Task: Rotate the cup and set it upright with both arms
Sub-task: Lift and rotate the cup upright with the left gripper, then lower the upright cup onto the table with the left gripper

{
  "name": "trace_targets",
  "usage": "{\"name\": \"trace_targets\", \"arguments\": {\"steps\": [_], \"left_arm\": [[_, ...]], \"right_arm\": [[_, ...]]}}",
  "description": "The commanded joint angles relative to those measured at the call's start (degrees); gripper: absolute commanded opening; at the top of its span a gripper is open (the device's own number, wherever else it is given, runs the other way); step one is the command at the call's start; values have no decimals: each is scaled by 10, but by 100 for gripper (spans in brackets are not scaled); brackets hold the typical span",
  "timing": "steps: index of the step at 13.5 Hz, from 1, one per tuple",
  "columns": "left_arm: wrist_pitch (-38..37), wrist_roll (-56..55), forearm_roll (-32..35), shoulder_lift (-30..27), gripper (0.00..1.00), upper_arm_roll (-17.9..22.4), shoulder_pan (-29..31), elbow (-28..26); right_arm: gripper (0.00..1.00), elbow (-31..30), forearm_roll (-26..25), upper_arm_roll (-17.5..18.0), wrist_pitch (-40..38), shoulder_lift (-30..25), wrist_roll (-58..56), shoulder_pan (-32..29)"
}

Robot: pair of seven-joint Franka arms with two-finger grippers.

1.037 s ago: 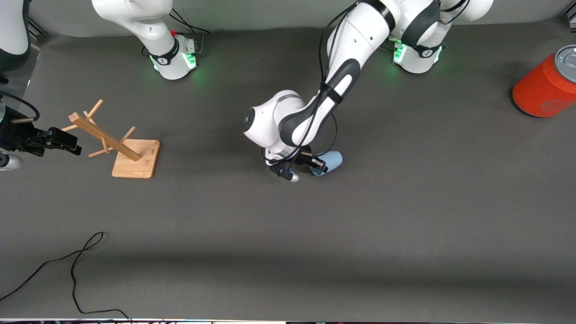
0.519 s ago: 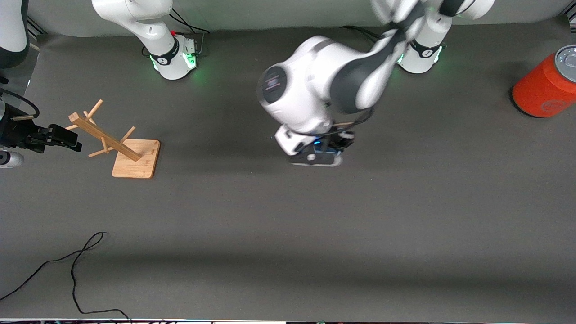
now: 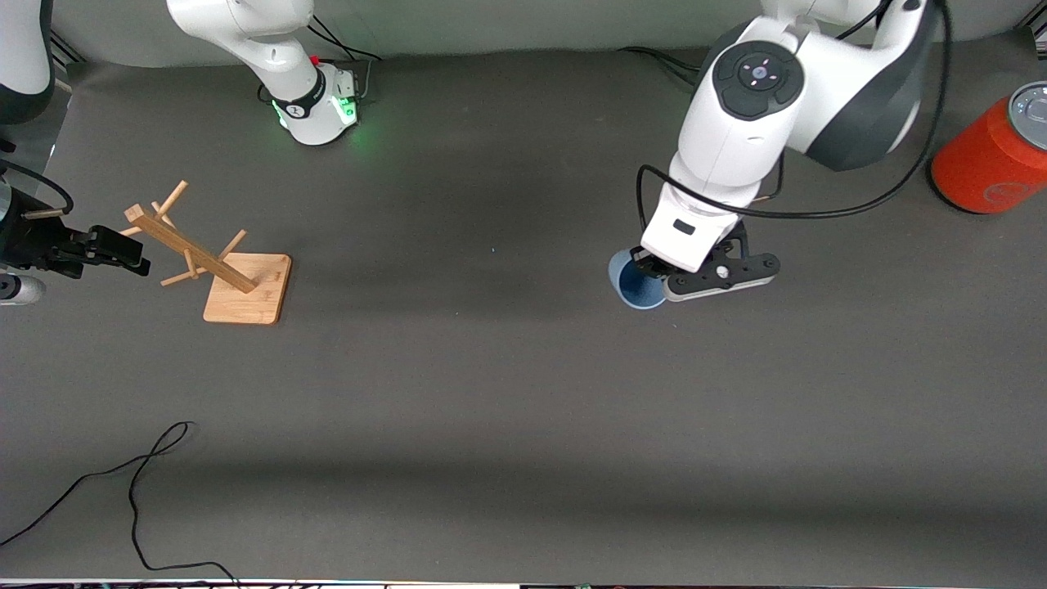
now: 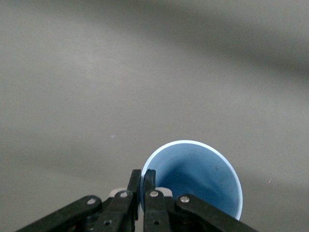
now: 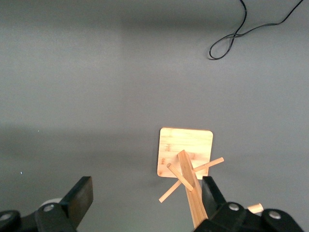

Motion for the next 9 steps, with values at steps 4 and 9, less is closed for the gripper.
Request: {"name": "trace_targets", "arguments": {"steps": [4,9], "left_arm": [[242,-156,4,79,0,-5,-45,-119],[293,-315,163,153,0,-3,-65,-115]], "right_arm": [[100,-3,6,-1,-3,-8,-13,1],[100,-3,6,0,-4,-9,-13,1]]}}
